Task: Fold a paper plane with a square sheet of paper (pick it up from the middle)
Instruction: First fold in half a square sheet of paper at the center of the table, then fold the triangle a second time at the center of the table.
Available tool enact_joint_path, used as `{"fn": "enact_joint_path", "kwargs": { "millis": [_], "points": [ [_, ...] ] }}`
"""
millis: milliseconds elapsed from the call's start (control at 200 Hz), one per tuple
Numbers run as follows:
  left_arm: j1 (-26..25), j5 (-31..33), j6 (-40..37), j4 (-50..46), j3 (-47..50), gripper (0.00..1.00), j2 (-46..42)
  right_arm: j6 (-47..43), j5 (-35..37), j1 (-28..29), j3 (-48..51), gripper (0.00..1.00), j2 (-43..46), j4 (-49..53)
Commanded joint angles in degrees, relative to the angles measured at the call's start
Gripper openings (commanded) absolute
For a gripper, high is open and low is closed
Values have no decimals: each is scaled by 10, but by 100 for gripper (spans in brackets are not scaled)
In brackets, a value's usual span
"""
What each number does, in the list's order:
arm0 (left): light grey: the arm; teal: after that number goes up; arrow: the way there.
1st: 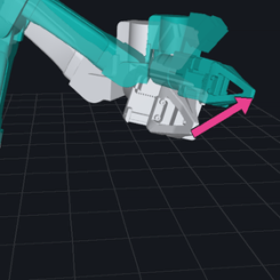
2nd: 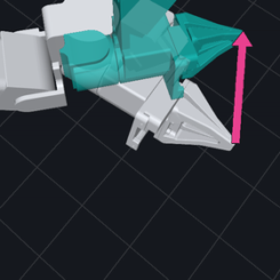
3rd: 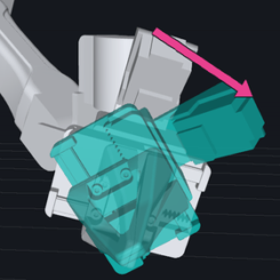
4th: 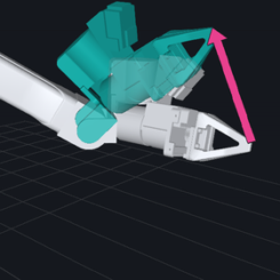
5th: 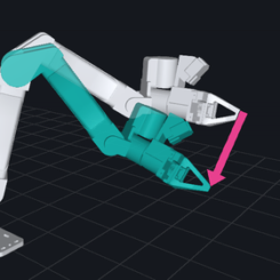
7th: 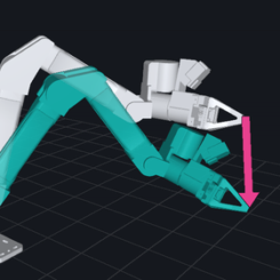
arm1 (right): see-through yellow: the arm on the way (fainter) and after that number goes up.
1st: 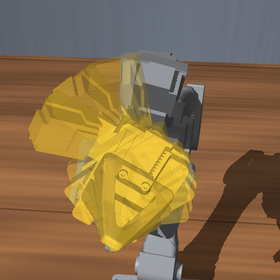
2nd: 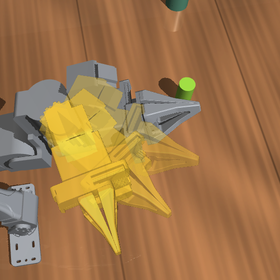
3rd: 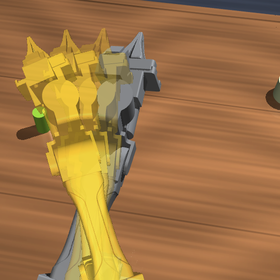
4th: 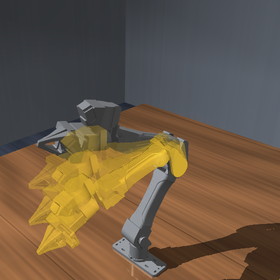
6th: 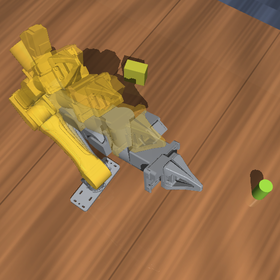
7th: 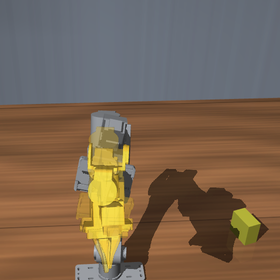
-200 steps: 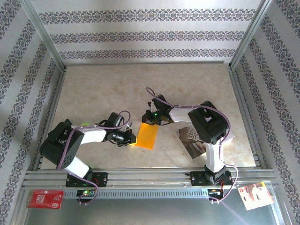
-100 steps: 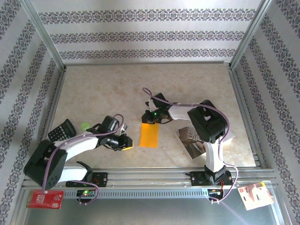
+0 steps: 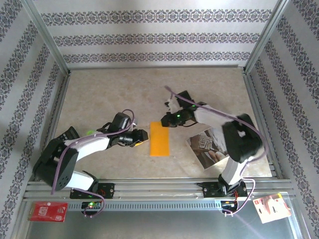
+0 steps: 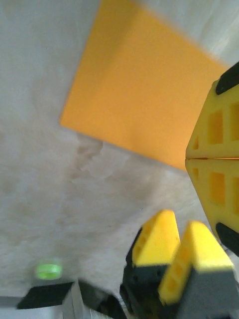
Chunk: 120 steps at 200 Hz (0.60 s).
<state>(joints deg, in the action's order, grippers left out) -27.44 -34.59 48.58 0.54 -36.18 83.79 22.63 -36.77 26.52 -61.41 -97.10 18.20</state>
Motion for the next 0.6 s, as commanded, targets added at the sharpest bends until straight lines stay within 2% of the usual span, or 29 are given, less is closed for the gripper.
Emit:
{"fn": "enact_joint_path", "kwargs": {
  "millis": [0,150,270,445,595],
  "points": [
    [-11,-22,8,59,-53,45,59,46,81,5,50,12,50,29],
    [-11,-21,-20,33,-102,31,120,120,132,28,112,20,91,-8],
    [-13,-19,-41,7,-131,20,150,152,148,49,142,22,104,-33],
    [-19,2,-56,-25,-172,11,198,158,149,68,157,23,101,-45],
    [-11,63,-71,-44,-193,7,234,148,152,63,151,26,100,-39]
  ]
}}
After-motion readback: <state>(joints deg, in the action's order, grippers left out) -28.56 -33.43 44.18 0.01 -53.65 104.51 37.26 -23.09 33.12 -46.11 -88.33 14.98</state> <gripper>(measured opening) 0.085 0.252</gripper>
